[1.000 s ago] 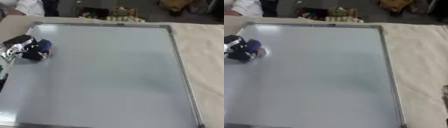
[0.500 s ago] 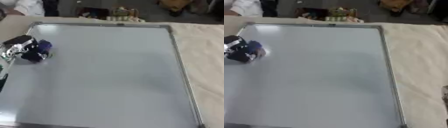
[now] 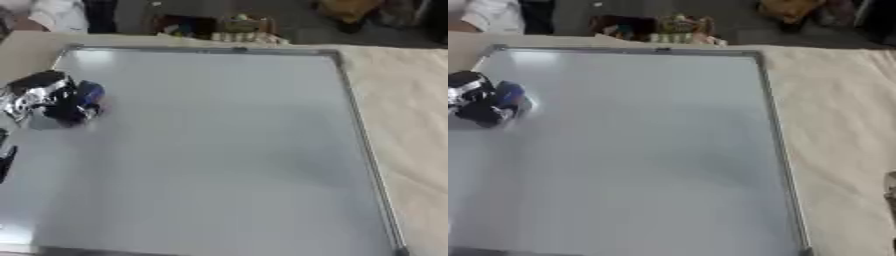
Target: Wipe the whiteboard clean with a brush.
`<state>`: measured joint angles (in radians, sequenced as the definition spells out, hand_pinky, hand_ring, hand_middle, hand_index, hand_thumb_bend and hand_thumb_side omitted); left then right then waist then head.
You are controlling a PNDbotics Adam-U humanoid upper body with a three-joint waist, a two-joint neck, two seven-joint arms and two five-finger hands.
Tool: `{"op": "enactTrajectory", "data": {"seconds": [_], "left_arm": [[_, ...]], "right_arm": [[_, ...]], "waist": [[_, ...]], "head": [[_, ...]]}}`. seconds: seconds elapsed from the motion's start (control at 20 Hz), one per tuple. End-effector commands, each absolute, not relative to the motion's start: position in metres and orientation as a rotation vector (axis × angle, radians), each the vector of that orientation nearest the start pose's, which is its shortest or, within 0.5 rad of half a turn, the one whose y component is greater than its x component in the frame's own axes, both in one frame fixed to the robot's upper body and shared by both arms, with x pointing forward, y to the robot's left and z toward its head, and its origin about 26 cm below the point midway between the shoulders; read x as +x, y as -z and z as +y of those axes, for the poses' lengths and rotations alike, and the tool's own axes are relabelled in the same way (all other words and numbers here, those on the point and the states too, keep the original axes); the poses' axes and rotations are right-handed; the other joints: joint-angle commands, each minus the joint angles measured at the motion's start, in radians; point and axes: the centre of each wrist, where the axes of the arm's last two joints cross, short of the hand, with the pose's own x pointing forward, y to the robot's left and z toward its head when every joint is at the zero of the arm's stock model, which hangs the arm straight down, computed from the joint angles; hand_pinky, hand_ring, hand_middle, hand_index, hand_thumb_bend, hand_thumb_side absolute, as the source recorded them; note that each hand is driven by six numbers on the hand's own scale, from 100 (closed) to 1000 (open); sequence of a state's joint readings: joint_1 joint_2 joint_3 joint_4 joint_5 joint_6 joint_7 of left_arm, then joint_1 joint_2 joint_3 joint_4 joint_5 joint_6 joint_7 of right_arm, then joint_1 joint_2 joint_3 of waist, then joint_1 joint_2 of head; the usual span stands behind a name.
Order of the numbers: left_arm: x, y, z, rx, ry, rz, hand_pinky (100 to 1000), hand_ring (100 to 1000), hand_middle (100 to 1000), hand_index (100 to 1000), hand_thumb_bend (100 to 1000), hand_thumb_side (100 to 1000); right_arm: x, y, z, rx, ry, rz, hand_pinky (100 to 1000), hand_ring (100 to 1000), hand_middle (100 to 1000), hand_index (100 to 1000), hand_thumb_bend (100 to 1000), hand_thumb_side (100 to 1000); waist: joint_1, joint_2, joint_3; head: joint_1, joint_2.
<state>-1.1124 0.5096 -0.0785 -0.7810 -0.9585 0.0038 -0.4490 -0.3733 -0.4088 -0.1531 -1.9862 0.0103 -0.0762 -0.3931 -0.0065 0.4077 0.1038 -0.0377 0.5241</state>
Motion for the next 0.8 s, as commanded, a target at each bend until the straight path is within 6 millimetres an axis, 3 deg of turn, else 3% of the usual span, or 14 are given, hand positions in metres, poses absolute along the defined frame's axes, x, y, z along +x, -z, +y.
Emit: {"op": "enactTrajectory", "data": {"seconds": [0.05,0.3,0.8], "left_arm": [[0.4966,-0.2551,0.3094,0.985,1.271,-1.196,623,767,667,357,257,500],[0.4959,-0.2584,0.3102,0.971,1.257,-1.210,619,766,664,361,202,537],[0.4943,-0.2641,0.3109,0.953,1.257,-1.225,635,789,701,366,254,641]], "right_arm": [[0.2998,-0.2480,-0.3036,-0.547,0.118,-2.519,900,880,689,885,100,1000],[0.2998,-0.2475,-0.3036,-0.548,0.121,-2.515,900,880,688,884,100,1000],[0.2996,-0.2468,-0.3039,-0.555,0.128,-2.507,901,879,685,884,100,1000]], "waist": [[-0.002,-0.017,-0.001],[-0.004,-0.019,0.001],[-0.006,-0.024,0.008]], "head": [[0.001,-0.015],[0.001,-0.016],[0.000,-0.013]]}}
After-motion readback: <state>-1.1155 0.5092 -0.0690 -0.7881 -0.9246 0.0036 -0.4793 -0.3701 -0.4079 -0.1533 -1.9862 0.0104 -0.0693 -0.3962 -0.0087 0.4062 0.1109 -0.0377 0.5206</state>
